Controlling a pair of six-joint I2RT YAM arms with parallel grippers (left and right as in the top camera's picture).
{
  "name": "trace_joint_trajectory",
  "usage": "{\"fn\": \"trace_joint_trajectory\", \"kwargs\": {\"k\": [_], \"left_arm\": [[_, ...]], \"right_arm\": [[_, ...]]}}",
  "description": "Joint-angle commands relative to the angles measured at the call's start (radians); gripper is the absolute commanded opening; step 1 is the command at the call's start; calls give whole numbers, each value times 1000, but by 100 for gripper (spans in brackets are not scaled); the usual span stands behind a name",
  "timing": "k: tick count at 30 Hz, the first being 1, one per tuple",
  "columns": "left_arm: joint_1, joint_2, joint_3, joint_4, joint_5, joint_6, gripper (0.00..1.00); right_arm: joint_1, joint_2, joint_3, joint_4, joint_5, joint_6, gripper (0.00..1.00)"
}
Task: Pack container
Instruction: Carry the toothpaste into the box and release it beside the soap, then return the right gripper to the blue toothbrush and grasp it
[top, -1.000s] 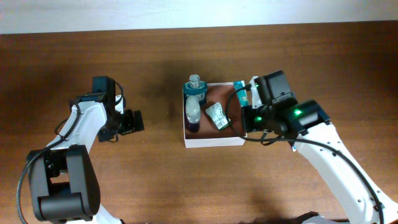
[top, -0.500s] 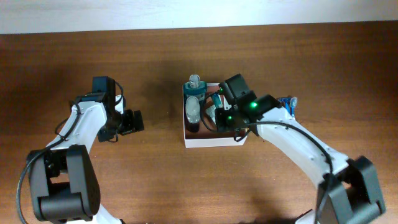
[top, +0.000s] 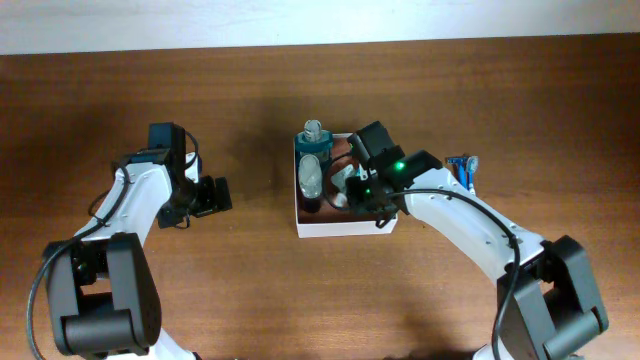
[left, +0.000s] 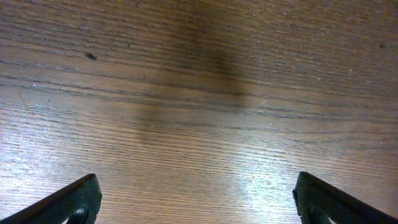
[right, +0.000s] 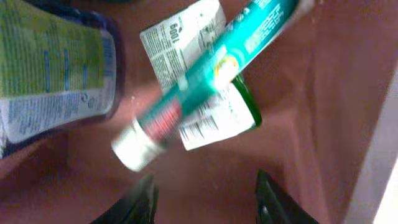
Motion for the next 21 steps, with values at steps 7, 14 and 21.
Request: {"fn": "trace_joint_trajectory", "kwargs": {"k": [7,14,21], "left_arm": [[4,5,-4,-1,-3,2,99],[4,5,-4,-1,-3,2,99],[4,5,-4,-1,-3,2,99]], "right_arm": [[-42,-234,142,-105,27,-47,44],[-167,-322,144,-218,142,-47,51],[-306,-279,92,-264,175,-47,57]]}}
